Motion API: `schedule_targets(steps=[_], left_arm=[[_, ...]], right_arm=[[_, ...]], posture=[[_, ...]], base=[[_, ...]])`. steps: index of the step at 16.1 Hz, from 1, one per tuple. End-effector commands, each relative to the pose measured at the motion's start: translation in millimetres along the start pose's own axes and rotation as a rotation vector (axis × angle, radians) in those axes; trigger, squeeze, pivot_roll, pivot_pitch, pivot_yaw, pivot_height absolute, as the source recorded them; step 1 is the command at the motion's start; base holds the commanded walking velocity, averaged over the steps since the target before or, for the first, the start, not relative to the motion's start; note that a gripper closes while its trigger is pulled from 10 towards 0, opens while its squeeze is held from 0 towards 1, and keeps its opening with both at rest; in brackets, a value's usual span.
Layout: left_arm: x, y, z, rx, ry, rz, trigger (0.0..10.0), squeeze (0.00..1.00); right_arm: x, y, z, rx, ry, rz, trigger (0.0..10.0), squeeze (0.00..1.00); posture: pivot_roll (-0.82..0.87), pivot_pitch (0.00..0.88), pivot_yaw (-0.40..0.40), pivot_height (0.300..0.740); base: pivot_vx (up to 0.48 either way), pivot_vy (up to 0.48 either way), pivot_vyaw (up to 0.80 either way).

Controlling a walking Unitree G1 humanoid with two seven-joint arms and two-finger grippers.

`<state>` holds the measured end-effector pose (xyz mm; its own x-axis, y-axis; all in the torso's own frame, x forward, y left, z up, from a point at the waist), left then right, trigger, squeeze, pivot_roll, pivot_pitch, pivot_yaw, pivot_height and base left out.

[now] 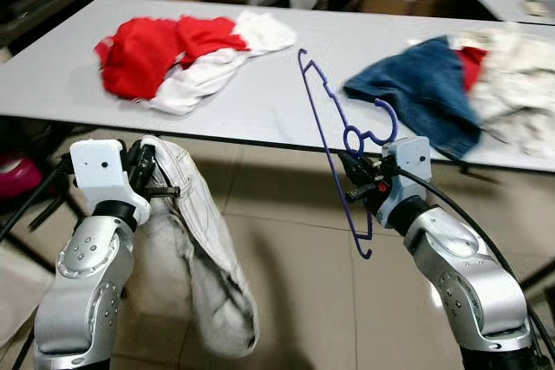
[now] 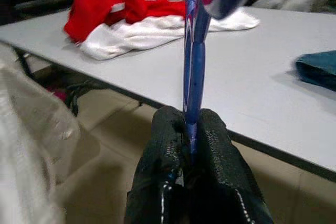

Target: Hang hanger

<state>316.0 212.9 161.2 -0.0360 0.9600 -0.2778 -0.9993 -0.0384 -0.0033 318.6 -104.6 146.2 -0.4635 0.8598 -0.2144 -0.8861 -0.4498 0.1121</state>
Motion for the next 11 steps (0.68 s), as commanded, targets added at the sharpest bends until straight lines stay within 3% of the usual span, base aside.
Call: schedule_targets(steps=[1,6,11], left_arm=[[-3.5,-1.4,17.1,-0.056,-0.009,-0.018,10.0,0.0],[-6.2,-3.5,17.6,-0.054,-0.012,-0.03,10.0,0.0],[-7.4,-4.6,20.1,-0.061,-0.016,-0.037,10.0,0.0]], right_arm=[[3.8,-1.5,5.8,-0.017,0.013,0.023,10.0,0.0],[10.9,-1.6,6.1,-0.016,0.038,0.063,10.0,0.0],[7.5,-0.9,8.6,-0.033,-0.005,0.053,10.0,0.0]], posture=[[-0.05,0.0,0.026,0.74],[-0.05,0.0,0.03,0.74],[-0.05,0.0,0.027,0.74]], base=[[0.368,0.0,0.0],[0.364,0.0,0.68],[0.363,0.0,0.0]])
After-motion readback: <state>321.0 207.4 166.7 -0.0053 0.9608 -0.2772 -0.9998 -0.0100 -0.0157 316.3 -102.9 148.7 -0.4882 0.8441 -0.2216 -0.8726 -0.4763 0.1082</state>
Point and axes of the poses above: a point about 5 cm out from each wrist's last joint towards the gripper, its own y axis pointing back from the gripper into the wrist, its own z axis along the axis of the wrist's last joint, x = y × z, the point moved 6 cm from there along -y, pointing out of the wrist towards the gripper, and after that the axes turned 15 degrees about y, right-handed, at the moved point
